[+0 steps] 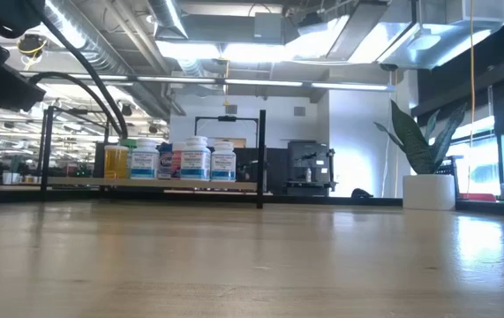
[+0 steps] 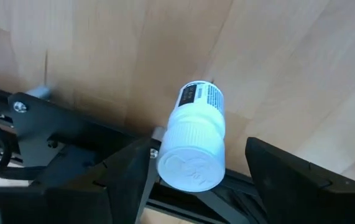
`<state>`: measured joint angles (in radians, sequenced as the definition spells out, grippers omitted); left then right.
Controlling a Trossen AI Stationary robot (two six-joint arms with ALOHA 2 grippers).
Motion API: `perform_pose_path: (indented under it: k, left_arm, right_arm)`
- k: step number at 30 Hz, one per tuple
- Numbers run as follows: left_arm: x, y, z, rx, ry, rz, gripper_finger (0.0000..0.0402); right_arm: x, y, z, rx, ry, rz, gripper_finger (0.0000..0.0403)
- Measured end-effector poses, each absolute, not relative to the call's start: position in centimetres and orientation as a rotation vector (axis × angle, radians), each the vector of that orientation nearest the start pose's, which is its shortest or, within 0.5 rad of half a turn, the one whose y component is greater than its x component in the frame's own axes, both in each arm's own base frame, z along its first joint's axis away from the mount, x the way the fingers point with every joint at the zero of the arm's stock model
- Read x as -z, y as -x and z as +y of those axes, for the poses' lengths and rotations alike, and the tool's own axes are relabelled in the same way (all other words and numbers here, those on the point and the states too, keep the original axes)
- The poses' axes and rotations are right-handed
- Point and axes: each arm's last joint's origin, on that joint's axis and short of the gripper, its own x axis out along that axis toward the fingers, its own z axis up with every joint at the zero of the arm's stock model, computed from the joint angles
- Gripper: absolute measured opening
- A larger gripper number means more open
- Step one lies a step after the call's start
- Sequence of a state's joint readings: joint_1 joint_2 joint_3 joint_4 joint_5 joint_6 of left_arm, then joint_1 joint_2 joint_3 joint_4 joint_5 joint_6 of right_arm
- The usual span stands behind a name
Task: Pick and place medicine bottles onto shelf by color
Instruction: Put the white black pill bottle on the shelf
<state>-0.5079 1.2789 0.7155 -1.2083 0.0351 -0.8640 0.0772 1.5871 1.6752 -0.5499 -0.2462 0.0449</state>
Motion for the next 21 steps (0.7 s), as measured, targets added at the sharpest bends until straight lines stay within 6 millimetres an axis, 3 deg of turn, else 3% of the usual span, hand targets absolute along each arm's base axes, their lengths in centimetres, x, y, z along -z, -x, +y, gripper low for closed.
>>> perform_pose_path:
  k: [6, 21]
  left_arm:
    - [-18.15, -14.28, -8.06, -0.37, 0.208, 1.728, 0.0249]
    - [-18.12, -14.39, -8.16, -0.356, 0.222, 1.722, 0.0158]
  right_arm:
    - [-40.61, -34.73, 3.4, -0.307, -0.083, 0.469, 0.0223]
    - [-40.61, -34.73, 3.4, -0.307, -0.083, 0.47, 0.0223]
